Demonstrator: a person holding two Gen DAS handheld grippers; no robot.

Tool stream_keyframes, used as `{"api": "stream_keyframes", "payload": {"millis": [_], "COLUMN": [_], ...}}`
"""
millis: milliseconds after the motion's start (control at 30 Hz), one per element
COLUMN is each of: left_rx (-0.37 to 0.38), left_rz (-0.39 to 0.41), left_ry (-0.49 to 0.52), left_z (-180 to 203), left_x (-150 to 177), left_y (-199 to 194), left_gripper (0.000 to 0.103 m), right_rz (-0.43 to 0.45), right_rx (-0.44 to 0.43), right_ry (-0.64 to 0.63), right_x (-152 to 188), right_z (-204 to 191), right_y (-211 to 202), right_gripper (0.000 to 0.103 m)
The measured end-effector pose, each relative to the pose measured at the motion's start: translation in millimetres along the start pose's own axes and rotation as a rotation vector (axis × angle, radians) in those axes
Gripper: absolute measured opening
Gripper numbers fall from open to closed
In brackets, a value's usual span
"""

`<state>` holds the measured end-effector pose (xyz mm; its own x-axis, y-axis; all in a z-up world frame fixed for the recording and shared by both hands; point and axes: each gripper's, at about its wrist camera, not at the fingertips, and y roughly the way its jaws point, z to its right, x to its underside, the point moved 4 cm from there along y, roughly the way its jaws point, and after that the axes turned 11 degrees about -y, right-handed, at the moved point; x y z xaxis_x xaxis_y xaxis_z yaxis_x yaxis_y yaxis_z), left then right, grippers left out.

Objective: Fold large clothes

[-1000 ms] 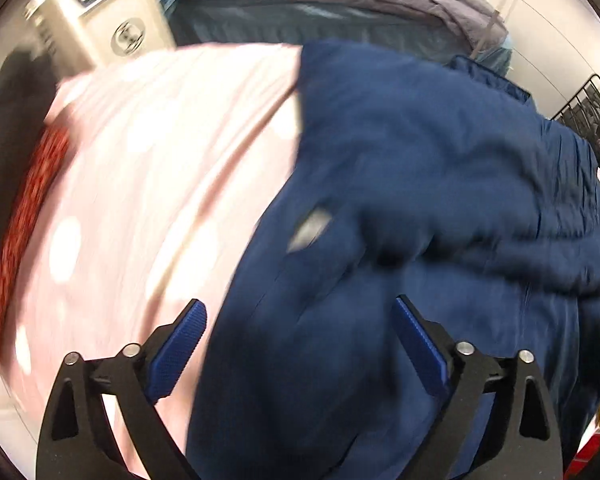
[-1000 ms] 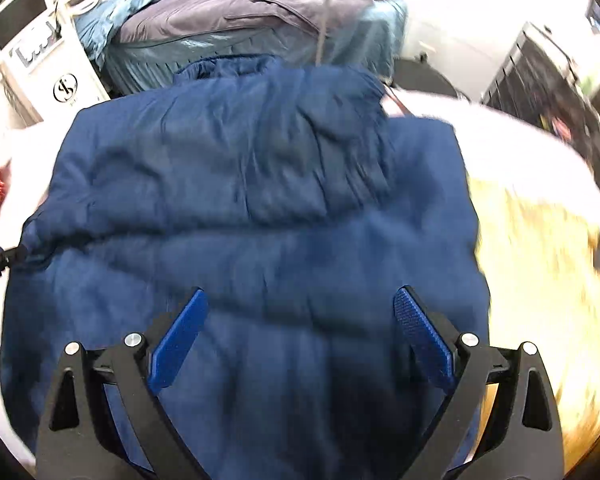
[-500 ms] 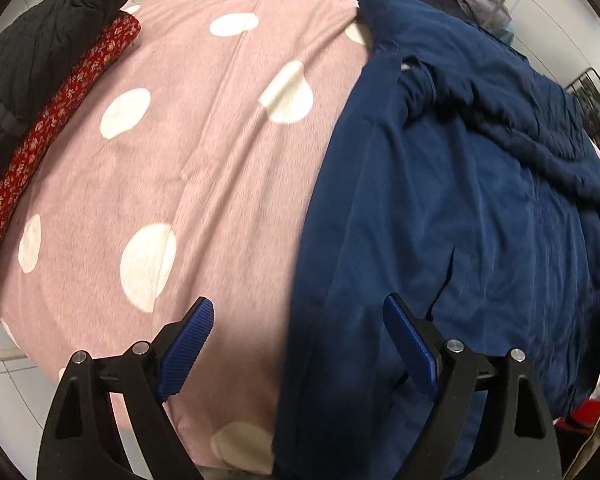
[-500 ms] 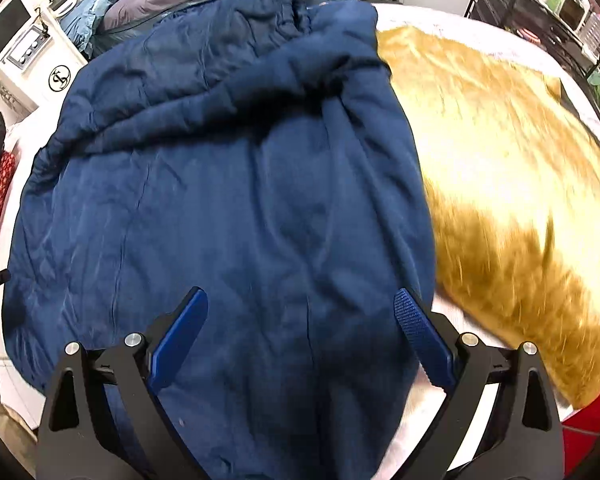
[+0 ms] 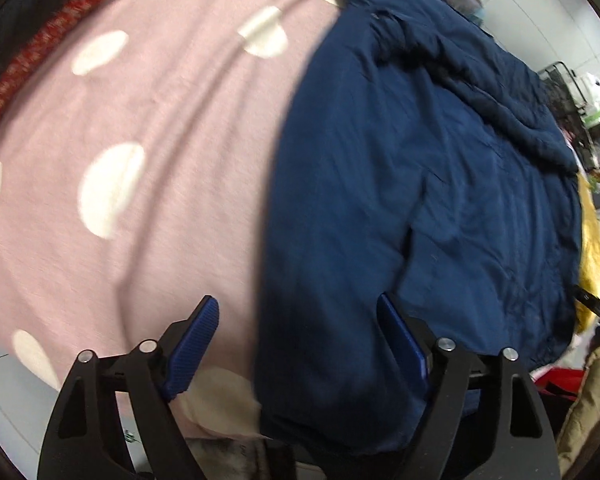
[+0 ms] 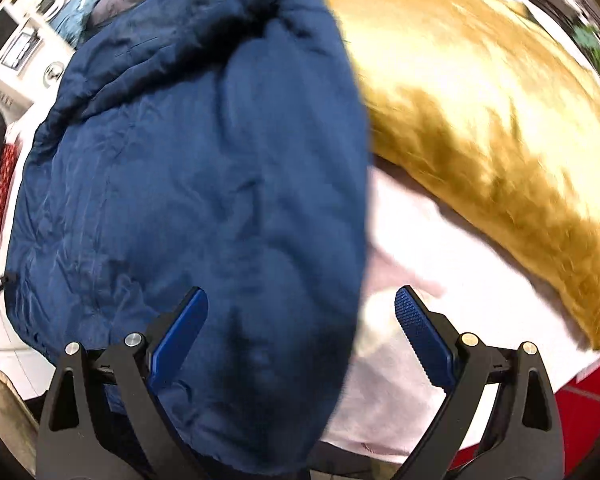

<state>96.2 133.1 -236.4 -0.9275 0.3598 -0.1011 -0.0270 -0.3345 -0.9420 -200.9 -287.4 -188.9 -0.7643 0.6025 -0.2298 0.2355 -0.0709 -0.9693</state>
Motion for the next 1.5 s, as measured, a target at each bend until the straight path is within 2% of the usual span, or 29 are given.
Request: {"api": "stream_keyframes", "payload": {"millis": [67,133,167,200,267,333,367,433,567,667,733,867,1033,1100,1200,1267,1400,1500], "left_rx": [0.014,-0.002,-0.016,-0.024,-0.015,-0.012,-0.009,0.003,0.029,0.045,0.047,0.051,0.046,0.038,0.009,0.009,0.066,0.079], "left_rz": [-0.028,-0.063,-0.070,-0.064,-0.056,-0.063,-0.067,-0.078,-0.087,-0.071,-0.058,-0.096,-0.161,-0.163,-0.132,-0.099,0.006,0.079], "left_ry": [0.021,0.039,0.037,0.033,0.033,0.035,0.034,0.032,0.037,0.112,0.152,0.137,0.079,0.045,0.008,0.011,0.044,0.104], "left_z": [8,13,12,12,16,18,18,20,28,41,43,30,12,8,14,23,63,101], "left_x": [7,18,21,22,23,23,22,20,17,21,26,38,67,73,61,47,-16,-75], "left_y": [6,18,23,25,22,20,20,20,12,-9,-22,-30,-22,-17,-14,-17,-29,-36], "left_gripper": [0.076,0.072,0.068,0.066,0.058,0.054,0.051,0.044,0.025,0.019,0.018,0.018,0.018,0.018,0.018,0.018,0.018,0.018], "right_rz": [-0.001,-0.060,-0.082,-0.105,-0.153,-0.195,-0.227,-0.233,-0.216,-0.196,-0.186,-0.222,-0.291,-0.307,-0.308,-0.272,-0.159,-0.038], "right_rx": [-0.028,-0.108,-0.145,-0.182,-0.268,-0.319,-0.334,-0.292,-0.301,-0.326,-0.339,-0.373,-0.403,-0.406,-0.391,-0.396,-0.411,-0.379], "right_ry": [0.039,0.065,0.072,0.076,0.071,0.055,0.039,-0.003,-0.005,-0.030,-0.061,-0.080,-0.050,-0.020,-0.027,-0.024,-0.067,-0.116], "right_x": [7,18,23,28,41,53,61,67,64,62,63,75,100,104,87,66,-1,-74], "right_z": [12,19,18,16,4,-11,-20,-32,-36,-38,-43,-48,-47,-45,-48,-49,-56,-69], "right_y": [0,12,16,20,28,35,41,44,36,19,6,-2,3,8,16,15,13,5], "right_gripper": [0.094,0.091,0.083,0.079,0.071,0.069,0.065,0.058,0.029,0.020,0.018,0.017,0.017,0.017,0.017,0.017,0.017,0.017]}}
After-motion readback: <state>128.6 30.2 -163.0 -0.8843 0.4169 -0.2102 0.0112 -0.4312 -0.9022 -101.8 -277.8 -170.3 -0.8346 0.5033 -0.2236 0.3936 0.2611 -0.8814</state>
